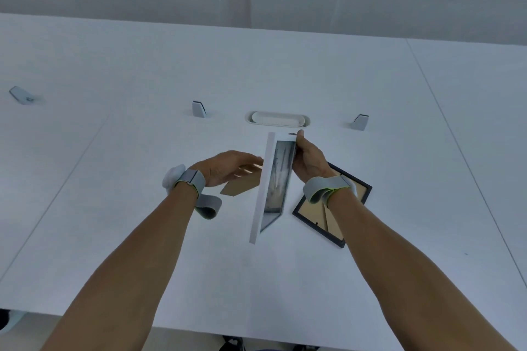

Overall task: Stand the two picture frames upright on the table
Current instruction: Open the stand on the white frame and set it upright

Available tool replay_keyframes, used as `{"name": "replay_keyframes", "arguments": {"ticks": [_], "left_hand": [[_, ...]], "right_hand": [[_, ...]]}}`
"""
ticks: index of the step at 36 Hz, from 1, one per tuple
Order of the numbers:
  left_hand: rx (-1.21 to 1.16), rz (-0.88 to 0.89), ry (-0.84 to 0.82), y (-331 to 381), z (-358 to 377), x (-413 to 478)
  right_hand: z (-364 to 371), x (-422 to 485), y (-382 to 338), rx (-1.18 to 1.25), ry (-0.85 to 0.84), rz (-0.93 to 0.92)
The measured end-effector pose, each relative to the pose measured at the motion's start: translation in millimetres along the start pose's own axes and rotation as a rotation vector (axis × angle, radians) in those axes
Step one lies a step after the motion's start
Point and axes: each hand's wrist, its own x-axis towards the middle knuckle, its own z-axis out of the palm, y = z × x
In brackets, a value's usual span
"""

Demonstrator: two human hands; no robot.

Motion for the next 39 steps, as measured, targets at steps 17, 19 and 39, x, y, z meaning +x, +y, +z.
{"name": "replay_keyframes", "arguments": {"ticks": [17, 19, 39], "left_hand": [[-0.033, 0.123, 0.362, 39, -21, 13], [-0.048, 0.125, 0.37, 46, -15, 22], [-0.042, 0.221, 0.295, 168, 165, 203]], "right_hand": [[-1, 31, -21, -0.443, 0.319, -0.375], [-3, 33, -30, -0.461, 0.354, -0.419], [-173, 44, -159, -0.672, 0.877, -0.496]]}}
